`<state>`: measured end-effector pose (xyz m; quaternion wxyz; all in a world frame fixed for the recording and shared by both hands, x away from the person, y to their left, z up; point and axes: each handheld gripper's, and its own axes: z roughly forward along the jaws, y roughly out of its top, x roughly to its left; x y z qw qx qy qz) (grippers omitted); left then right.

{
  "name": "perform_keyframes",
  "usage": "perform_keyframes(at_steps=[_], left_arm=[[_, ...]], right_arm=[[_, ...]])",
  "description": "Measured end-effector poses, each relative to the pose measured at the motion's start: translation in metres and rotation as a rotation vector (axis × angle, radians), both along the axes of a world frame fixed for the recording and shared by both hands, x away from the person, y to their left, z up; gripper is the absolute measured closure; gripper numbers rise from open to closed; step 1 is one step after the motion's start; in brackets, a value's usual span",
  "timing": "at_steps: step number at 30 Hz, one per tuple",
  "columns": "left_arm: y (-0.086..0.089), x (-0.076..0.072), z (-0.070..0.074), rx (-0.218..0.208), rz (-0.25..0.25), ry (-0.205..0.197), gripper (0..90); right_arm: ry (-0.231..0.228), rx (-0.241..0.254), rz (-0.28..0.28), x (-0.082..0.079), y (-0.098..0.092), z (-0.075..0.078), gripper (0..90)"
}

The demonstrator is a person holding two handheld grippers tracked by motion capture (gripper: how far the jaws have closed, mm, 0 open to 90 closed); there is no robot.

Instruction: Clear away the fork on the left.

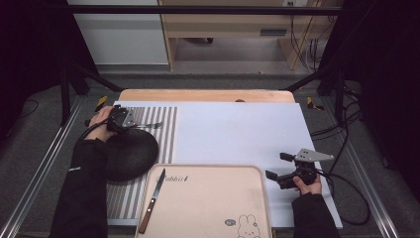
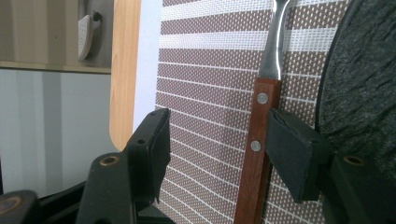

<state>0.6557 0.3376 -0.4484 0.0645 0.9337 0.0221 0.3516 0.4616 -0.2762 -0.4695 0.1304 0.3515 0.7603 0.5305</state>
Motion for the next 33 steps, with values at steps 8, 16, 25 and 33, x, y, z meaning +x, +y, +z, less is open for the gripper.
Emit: perform_keyframes(at_steps=[8, 16, 25, 33], left_arm=[[0.0008, -0.0002, -0.0002, -0.006, -0.006, 0.01, 42.5], [-0.0016, 0.0014, 0.0012, 0.087, -0.035, 0.043, 46.8], [-0.003, 0.0038, -0.0034, 0.072, -0.024, 0.049, 49.8], [-0.0034, 0.0034, -0.0084, 0.069, -0.019, 0.048, 56.4]], right_arm=[[0.001, -0.002, 0.001, 0.0001, 0.0001, -0.0001, 0.4], [0.002, -0.003, 0.0, 0.0003, 0.0, -0.0005, 0.4], [0.003, -0.001, 0.0, 0.0002, -0.0007, -0.0006, 0.4], [0.005, -0.002, 0.001, 0.0001, -0.0006, -0.0007, 0.4]])
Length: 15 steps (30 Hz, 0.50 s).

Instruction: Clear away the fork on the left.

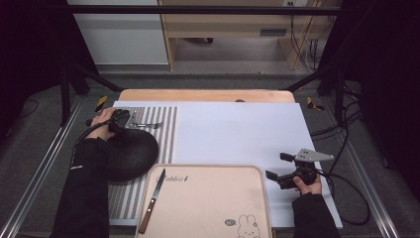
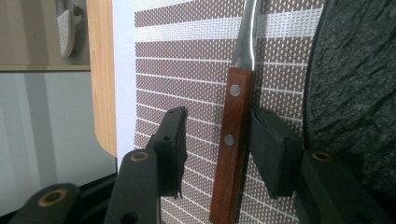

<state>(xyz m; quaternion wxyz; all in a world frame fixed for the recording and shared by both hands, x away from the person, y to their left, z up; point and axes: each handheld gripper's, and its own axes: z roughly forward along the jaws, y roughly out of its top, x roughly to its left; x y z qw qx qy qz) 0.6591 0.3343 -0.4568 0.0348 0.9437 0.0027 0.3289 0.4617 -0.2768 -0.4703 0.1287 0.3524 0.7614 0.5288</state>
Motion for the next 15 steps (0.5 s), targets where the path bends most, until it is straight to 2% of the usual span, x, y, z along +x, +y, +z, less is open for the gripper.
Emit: perform_keyframes(at_steps=[8, 10, 15], left_arm=[[0.0008, -0.0004, -0.0047, -0.02, 0.015, 0.0, 62.1], [-0.0004, -0.0005, -0.0051, -0.003, 0.006, -0.004, 63.3], [-0.0016, -0.0009, -0.0056, 0.002, 0.009, -0.002, 64.4]], right_arm=[[0.003, -0.002, 0.0, 0.0, 0.0004, -0.0003, 0.4], [0.003, -0.002, -0.001, 0.0, 0.0006, -0.0003, 0.4], [0.0, 0.0, -0.001, -0.0001, -0.0001, 0.0001, 0.4]])
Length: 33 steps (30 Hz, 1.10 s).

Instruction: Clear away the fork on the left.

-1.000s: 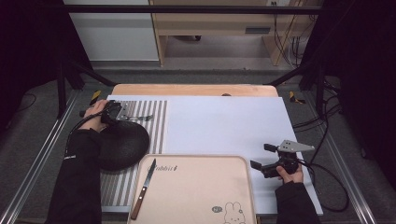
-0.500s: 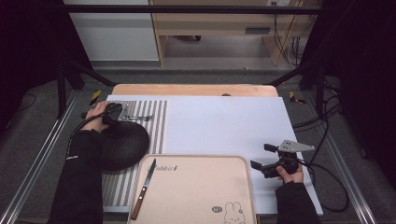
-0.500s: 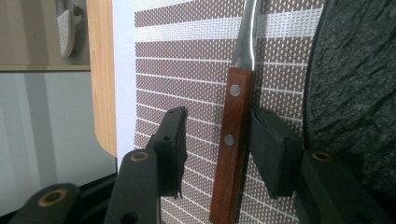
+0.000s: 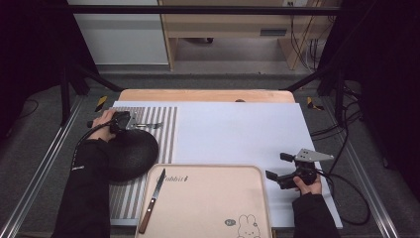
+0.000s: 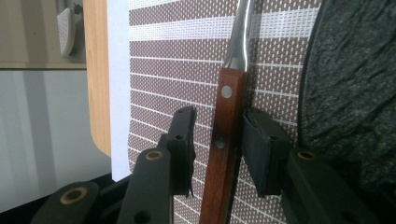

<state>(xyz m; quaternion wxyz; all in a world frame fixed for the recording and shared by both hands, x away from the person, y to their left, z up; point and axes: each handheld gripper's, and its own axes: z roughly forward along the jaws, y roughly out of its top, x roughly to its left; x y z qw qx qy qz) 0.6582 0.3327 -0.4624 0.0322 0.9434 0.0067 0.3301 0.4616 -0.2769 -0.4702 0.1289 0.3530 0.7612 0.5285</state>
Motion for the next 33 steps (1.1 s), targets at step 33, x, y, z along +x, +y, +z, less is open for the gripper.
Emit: perform_keyframes(at_steps=[33], left_arm=[[-0.0061, -0.0064, -0.006, 0.072, -0.032, -0.038, 76.7]], right_arm=[[-0.005, 0.0, -0.003, -0.0002, -0.0007, 0.0005, 0.4]])
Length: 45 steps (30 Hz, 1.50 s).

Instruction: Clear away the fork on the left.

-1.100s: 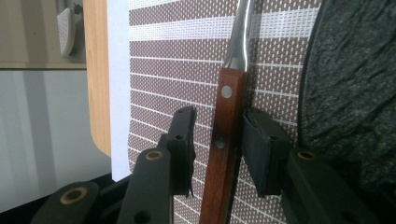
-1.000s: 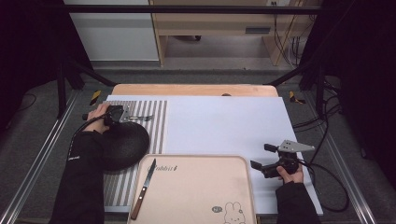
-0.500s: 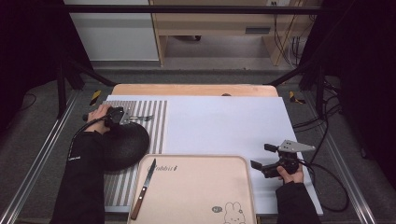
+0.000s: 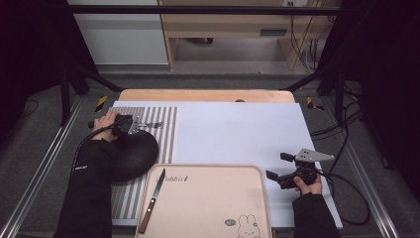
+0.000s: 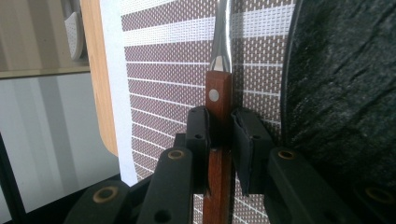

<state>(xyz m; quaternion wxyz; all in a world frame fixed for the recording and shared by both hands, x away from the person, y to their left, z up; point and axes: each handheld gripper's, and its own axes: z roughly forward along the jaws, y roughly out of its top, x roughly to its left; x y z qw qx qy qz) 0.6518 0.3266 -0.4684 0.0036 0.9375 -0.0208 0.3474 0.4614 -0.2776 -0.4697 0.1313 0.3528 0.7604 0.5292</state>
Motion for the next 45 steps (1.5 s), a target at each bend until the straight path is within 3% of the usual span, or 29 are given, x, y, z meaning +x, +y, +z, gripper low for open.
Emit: perform_keyframes(at_steps=[9, 18, 36, 39, 45], left_arm=[[-0.002, -0.001, 0.004, -0.01, -0.001, -0.015, 76.7], [0.001, -0.01, 0.019, -0.037, 0.023, -0.037, 76.7], [-0.006, -0.051, 0.051, -0.036, 0.073, -0.064, 76.6], [-0.007, -0.058, 0.053, -0.071, 0.073, -0.065, 76.6], [-0.008, -0.072, 0.059, -0.091, 0.098, -0.059, 76.7]], right_arm=[[0.0, -0.001, -0.001, 0.0, 0.0, 0.0, 0.4], [0.001, -0.001, -0.003, 0.0, -0.001, 0.0, 0.4], [0.005, 0.003, 0.003, 0.0, -0.001, -0.001, 0.4], [0.007, 0.002, 0.001, 0.0, -0.001, -0.001, 0.4], [0.006, 0.004, 0.003, 0.0, -0.001, -0.001, 0.4]])
